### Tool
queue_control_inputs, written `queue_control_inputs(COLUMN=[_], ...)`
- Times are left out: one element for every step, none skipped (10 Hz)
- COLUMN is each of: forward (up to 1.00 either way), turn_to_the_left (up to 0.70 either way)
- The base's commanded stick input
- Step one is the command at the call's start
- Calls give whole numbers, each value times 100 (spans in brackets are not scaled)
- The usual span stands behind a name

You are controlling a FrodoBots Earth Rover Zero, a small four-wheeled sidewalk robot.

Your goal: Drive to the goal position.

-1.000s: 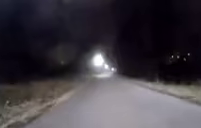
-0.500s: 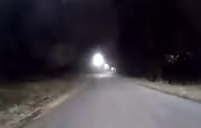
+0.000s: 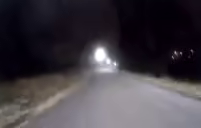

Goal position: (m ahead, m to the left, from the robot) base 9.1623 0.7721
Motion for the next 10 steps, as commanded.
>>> queue_control_inputs(forward=[100,100,100,100,100,100,100,100,100,100], turn_to_the_left=[4,4,4,4,4,4,4,4,4,4])
